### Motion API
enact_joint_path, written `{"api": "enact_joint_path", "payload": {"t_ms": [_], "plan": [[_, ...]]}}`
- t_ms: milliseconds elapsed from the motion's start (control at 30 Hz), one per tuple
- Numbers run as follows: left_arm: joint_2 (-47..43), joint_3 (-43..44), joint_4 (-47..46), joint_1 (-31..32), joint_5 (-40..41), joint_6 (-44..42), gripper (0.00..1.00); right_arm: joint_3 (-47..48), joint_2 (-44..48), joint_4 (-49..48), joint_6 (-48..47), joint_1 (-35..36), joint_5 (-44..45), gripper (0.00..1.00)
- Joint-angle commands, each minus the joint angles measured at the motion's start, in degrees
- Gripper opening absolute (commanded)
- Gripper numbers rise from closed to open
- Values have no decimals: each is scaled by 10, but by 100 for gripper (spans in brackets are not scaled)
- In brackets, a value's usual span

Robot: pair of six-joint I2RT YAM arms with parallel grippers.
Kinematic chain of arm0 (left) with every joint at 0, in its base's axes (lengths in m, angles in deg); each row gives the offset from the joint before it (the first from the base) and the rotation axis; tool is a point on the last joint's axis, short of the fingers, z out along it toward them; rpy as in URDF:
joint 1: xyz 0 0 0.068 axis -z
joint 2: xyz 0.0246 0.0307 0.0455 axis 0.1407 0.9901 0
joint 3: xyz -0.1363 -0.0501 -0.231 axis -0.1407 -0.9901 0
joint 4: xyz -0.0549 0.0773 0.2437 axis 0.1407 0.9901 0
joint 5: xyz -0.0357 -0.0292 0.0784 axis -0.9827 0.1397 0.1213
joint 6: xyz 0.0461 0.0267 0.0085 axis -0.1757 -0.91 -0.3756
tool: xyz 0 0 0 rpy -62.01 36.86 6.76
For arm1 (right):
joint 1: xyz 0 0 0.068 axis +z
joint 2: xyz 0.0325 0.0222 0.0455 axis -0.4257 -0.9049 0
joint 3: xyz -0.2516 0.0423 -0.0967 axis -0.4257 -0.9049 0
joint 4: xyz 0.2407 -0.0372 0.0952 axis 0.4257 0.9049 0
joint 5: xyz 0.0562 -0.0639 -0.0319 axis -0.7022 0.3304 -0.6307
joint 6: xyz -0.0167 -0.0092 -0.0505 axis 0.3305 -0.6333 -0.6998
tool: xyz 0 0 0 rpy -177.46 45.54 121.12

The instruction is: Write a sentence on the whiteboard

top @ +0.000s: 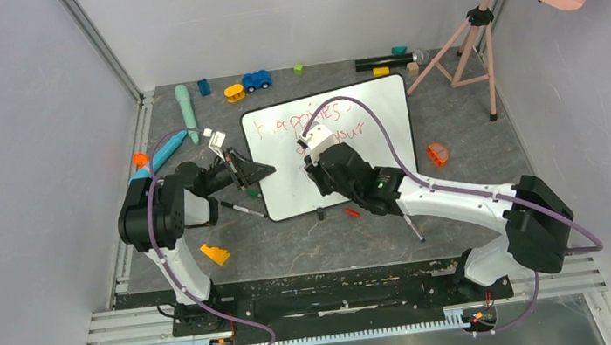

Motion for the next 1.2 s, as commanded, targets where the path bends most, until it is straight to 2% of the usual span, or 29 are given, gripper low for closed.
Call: {"api": "enact_joint_path", "payload": {"t_ms": [0, 633, 1167], "plan": [[-6, 2, -32, -7, 9, -50, 2, 24, -9, -2, -11, -5, 12, 0], [-6, 2, -32, -7, 9, -50, 2, 26, -20, 4, -10, -12, 38, 0], [-6, 1, -32, -7, 9, -50, 2, -3, 8, 24, -6, -24, 36, 0]]}}
